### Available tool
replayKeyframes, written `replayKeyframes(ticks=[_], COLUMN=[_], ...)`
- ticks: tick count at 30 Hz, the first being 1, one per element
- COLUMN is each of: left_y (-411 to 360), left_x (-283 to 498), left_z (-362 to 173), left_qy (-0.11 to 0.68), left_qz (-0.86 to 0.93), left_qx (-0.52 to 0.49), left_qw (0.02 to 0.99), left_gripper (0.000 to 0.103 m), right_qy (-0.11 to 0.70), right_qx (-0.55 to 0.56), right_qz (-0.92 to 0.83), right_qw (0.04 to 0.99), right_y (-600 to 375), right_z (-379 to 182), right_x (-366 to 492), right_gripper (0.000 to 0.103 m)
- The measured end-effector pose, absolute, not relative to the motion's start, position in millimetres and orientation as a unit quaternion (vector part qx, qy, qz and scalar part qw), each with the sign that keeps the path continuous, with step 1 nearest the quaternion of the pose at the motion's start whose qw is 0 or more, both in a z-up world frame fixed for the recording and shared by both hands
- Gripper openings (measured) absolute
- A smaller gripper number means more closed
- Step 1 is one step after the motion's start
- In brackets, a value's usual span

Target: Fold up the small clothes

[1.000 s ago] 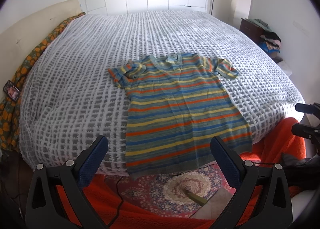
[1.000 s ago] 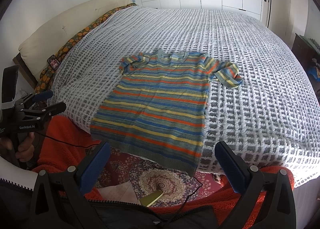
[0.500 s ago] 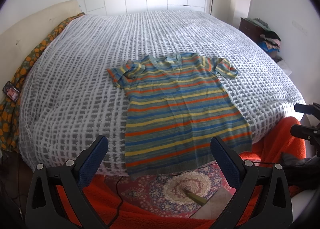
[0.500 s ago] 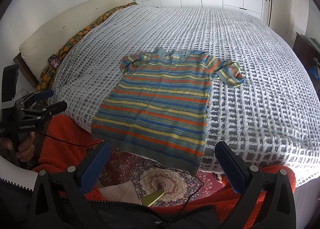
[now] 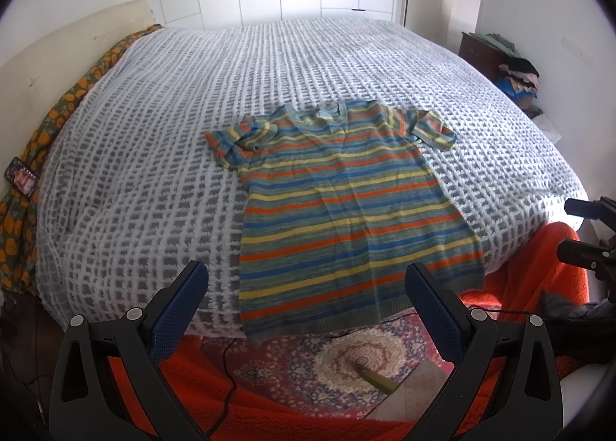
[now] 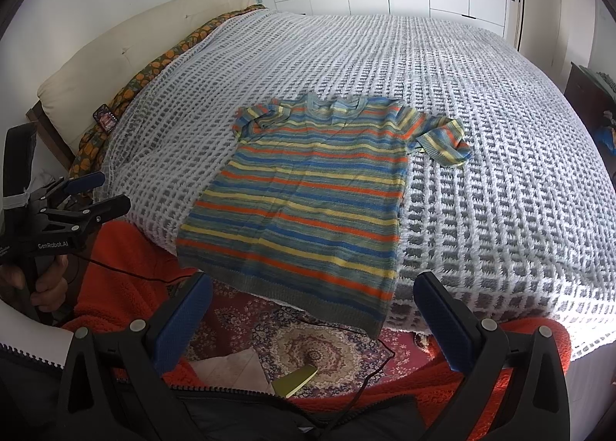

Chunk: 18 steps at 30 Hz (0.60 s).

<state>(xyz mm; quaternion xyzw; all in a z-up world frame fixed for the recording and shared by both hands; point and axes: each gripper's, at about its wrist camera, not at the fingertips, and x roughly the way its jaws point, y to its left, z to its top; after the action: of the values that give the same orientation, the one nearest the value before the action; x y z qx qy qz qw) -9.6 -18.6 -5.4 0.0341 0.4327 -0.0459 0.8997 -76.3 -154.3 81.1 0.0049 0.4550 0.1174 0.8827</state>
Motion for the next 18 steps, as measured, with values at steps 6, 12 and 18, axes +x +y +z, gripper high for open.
replayKeyframes(ticks=[6,12,18], left_y=[-19.5,-19.3,-20.1], left_x=[-10.3,-9.9,-10.9], left_z=[-5.4,-5.3,-5.8], left_qy=[0.433,0.433,0.433], left_qz=[-0.045,-0.046,-0.047], left_qx=[0.034,0.034,0.035], left_qw=[0.9,0.9,0.9], left_gripper=[0.102,0.102,0.102], right_qy=[0.455,0.455,0.455], right_qx=[0.005,0.005,0.005], right_qz=[0.117,0.119,0.122], right_qw=[0.883,0.883,0.882], right_y=[-155.1,-152.4,-151.7], right_z=[81.0,79.1,78.7], right_x=[-75.9,-78.1,-77.5], right_gripper=[0.103,0.103,0.103])
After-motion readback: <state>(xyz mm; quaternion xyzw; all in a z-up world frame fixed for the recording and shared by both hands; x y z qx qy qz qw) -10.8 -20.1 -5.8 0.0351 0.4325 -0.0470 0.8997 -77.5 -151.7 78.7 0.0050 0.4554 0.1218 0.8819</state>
